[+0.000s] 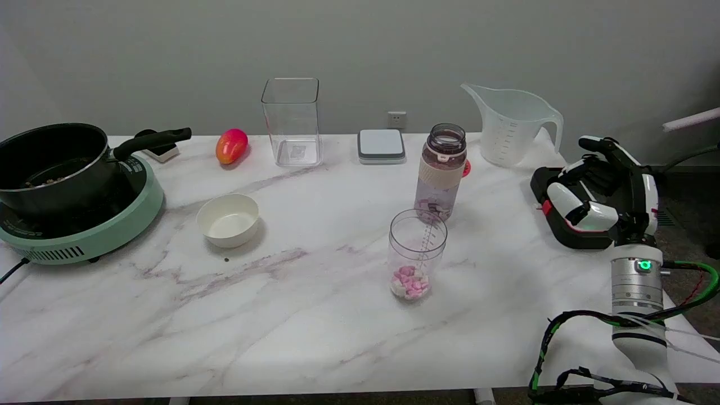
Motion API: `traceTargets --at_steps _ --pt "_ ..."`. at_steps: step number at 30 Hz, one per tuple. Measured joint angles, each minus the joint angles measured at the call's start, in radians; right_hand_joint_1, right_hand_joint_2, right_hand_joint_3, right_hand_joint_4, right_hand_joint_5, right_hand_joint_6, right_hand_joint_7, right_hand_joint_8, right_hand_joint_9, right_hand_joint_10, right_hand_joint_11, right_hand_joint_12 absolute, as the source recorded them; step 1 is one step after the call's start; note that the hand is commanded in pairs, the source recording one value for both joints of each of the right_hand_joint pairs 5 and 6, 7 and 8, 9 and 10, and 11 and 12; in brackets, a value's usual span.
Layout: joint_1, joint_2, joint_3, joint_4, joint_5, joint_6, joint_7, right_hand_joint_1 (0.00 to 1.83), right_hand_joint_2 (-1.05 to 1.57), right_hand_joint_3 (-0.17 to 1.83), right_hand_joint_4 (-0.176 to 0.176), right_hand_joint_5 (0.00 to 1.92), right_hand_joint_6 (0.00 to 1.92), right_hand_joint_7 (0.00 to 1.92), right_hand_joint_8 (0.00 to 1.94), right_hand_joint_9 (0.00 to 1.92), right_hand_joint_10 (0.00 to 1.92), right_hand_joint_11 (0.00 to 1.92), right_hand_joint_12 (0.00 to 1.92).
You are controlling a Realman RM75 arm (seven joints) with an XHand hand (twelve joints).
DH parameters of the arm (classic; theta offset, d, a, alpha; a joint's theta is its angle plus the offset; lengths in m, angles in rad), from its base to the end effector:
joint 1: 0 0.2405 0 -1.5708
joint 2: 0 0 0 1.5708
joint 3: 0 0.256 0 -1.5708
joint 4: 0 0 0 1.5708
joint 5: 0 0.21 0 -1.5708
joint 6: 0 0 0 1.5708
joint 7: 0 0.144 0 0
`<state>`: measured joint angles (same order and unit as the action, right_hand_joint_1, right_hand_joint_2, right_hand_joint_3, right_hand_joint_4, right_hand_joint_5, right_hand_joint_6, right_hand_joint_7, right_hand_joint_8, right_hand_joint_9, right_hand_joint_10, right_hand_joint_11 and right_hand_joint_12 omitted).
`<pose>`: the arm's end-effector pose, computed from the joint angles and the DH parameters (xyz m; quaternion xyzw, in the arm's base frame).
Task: Pick up the measuring cup.
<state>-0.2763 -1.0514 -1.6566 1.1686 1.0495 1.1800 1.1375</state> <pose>-0.2815 -0.2097 0.4685 0.4607 -0.1699 0.6684 0.5587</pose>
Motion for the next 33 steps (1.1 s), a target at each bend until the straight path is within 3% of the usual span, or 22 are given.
traceTargets --at_steps 15,19,23,24,26,33 --pt "-0.007 -0.005 -0.049 -0.005 0.048 0.046 -0.021 1.22 0.07 0.97 0.0 0.74 0.74 1.12 1.12 0.97 0.97 0.99 0.99" --pt "-0.009 -0.005 -0.07 -0.009 0.056 0.052 -0.019 1.23 -0.19 1.13 0.0 0.69 0.69 1.0 1.0 0.86 0.86 0.97 0.97" --pt "-0.012 -0.006 -0.092 -0.012 0.061 0.056 -0.002 1.22 -0.47 1.26 0.0 0.57 0.57 0.7 0.7 0.71 0.71 0.9 0.9" --pt "-0.013 -0.006 -0.097 -0.012 0.061 0.057 0.002 1.19 -0.61 1.18 0.0 0.34 0.34 0.64 0.64 0.65 0.65 0.83 0.83" --pt "-0.017 -0.007 -0.109 -0.012 0.06 0.057 0.01 1.14 -0.65 0.9 0.0 0.23 0.23 0.56 0.56 0.57 0.57 0.76 0.76" --pt "-0.026 -0.01 -0.167 -0.011 0.023 0.057 0.03 1.09 -0.63 0.83 0.0 0.2 0.2 0.54 0.54 0.53 0.53 0.7 0.7"
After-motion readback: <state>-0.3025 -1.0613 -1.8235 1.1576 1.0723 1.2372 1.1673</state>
